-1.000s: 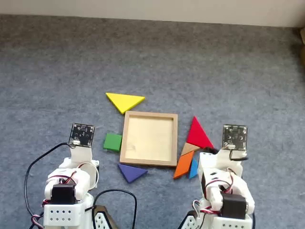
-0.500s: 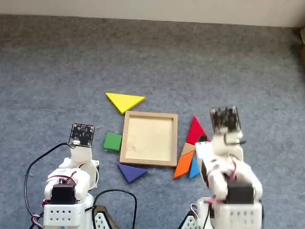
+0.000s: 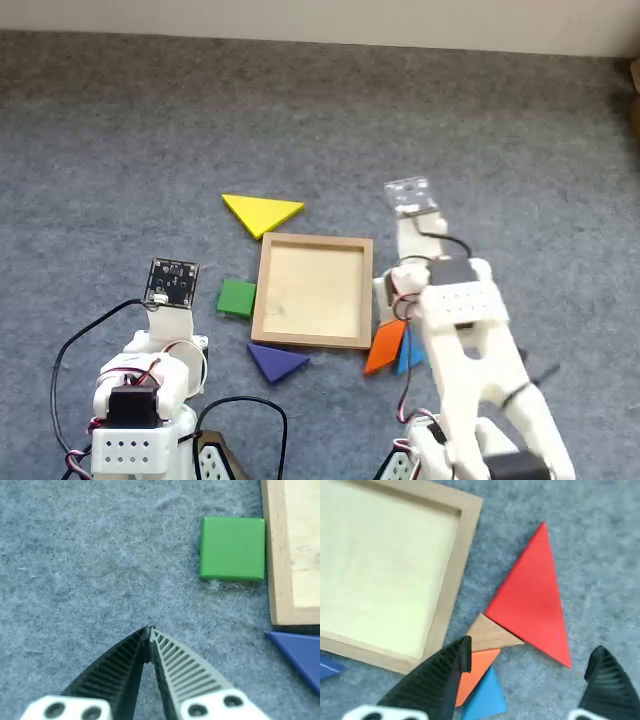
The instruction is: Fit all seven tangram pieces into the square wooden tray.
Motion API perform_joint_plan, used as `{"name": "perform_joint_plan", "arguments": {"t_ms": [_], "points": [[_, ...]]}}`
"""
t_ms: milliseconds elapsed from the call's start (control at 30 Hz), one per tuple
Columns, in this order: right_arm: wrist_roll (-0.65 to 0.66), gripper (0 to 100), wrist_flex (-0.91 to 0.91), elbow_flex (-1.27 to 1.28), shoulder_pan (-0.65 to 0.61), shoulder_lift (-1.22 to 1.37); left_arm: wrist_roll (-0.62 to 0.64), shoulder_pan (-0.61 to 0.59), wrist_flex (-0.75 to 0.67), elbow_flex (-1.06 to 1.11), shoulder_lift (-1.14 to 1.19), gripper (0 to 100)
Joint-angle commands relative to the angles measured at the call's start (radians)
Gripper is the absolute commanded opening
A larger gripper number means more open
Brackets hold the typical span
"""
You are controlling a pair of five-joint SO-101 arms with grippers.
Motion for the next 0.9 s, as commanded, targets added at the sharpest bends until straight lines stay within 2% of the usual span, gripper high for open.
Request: {"name": "perform_joint_plan", "arguments": {"t_ms": [0,267,633,767,867], "points": [[-0.012,35.1,-0.088,-0.059,-0.028,0.071,-0.003,-0.008,0.009,0.019,-0.03,1],[-0.008,35.2,-0.236,-0.074,0.021,0.226,-0.003,-0.008,0.009,0.019,-0.03,1],[-0.006,35.1,-0.236,-0.251,0.179,0.496,-0.003,-0.008,0.009,0.019,-0.03,1],[-0.005,35.0,-0.234,-0.285,0.194,0.522,-0.003,-0.008,0.009,0.019,-0.03,1],[0.068,35.0,-0.173,-0.291,0.18,0.521,-0.003,-0.008,0.009,0.019,-0.03,1]]}}
